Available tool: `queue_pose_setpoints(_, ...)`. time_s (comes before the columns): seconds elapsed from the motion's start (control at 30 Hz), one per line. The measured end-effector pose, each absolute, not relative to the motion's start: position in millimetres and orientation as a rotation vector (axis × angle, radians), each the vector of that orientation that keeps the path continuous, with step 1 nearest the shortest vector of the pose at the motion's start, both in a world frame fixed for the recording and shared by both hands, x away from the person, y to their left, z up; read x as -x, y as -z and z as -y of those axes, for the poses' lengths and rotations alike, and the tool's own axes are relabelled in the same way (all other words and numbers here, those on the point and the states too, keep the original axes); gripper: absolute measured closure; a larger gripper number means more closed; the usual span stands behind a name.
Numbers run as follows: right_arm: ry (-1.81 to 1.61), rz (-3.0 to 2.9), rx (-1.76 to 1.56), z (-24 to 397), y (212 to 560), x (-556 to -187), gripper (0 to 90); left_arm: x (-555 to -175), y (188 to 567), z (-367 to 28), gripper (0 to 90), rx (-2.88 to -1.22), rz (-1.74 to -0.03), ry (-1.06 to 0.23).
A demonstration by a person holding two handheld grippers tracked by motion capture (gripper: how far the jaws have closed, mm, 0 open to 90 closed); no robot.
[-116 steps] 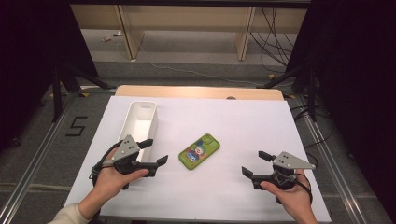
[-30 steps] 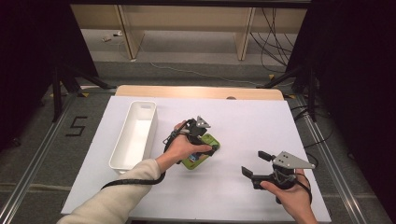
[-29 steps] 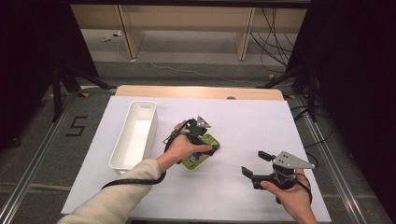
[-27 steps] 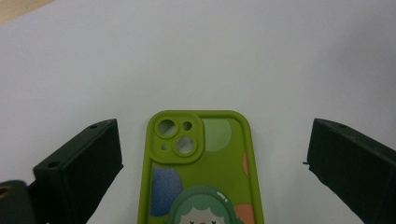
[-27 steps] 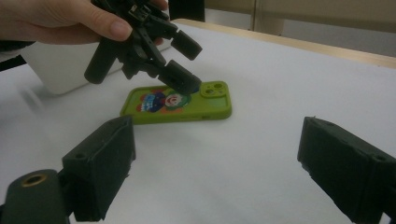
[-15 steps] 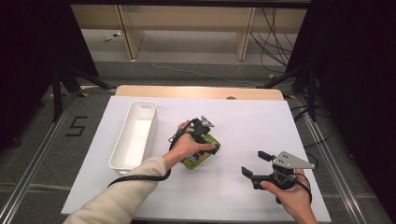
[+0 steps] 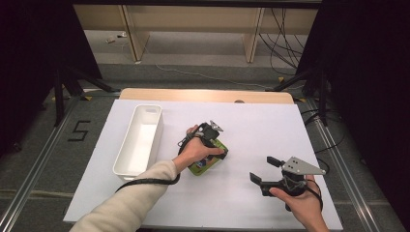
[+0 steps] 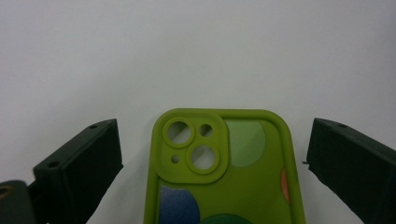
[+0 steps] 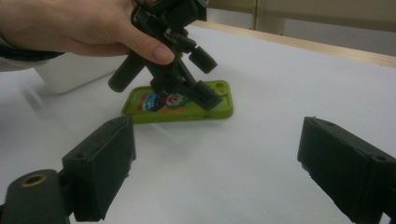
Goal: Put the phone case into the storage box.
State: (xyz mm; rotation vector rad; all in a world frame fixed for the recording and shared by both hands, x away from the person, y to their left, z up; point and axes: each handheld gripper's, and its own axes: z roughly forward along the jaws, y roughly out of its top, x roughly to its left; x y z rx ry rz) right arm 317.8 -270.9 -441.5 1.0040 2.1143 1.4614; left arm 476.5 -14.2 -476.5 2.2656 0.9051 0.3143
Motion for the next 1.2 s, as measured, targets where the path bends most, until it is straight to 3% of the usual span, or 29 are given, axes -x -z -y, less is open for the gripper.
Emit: queue_pose_setpoints(1.2,-1.459,-2.119,-1.004,271,442,-318,12.4,-486,489,21,2.5,-2.308,-0.955,-0.271)
